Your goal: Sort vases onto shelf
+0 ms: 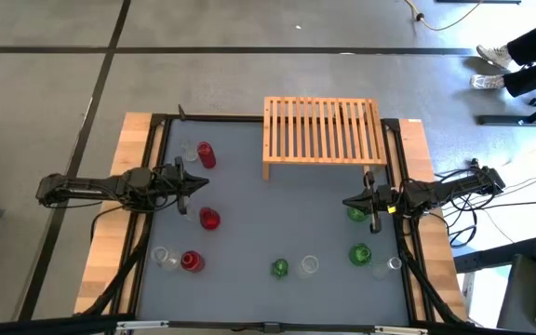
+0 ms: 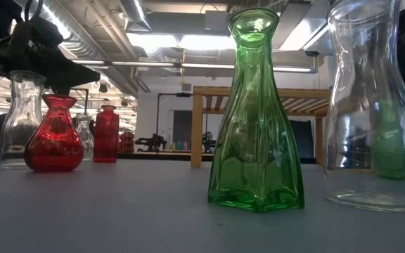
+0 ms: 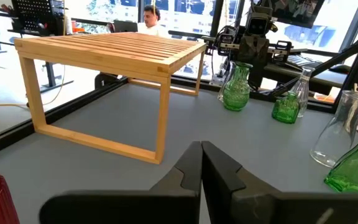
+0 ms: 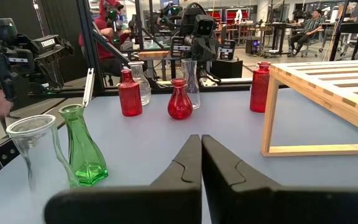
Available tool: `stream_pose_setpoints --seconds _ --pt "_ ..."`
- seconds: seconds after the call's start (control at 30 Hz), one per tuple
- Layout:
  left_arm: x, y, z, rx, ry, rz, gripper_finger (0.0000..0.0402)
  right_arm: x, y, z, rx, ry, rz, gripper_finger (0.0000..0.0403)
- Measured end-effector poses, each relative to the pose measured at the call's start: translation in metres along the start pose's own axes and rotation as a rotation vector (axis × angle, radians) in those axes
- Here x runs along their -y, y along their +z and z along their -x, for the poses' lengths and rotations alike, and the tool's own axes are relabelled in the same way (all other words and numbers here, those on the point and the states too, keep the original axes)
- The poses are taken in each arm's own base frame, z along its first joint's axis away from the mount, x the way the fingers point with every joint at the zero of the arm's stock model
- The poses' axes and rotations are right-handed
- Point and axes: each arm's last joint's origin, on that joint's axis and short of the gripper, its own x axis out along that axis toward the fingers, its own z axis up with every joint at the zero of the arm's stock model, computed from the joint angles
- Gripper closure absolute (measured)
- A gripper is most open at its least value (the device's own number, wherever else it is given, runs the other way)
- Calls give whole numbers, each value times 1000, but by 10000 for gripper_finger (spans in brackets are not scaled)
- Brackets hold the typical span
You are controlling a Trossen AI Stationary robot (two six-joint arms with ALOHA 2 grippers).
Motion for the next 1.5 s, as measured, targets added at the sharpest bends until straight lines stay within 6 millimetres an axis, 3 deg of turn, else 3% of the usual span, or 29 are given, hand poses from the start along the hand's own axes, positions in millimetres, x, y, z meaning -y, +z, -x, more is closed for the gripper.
stream_pose_setpoints --seconds 0.57,0.87,1.07,1.23,1.5 --pt "0 2 0 19 -1 -16 401 0 0 0 -1 0 0 403" --pt "4 25 3 248 -91 73 401 1 0 0 2 -18 34 403" --pt "4 37 7 374 -55 107 401 1 1 0 12 -19 27 403" --pt "7 53 9 390 -116 104 401 0 10 0 99 -11 -102 403" --pt "23 90 -11 300 -183 62 401 2 22 3 228 -60 -69 403"
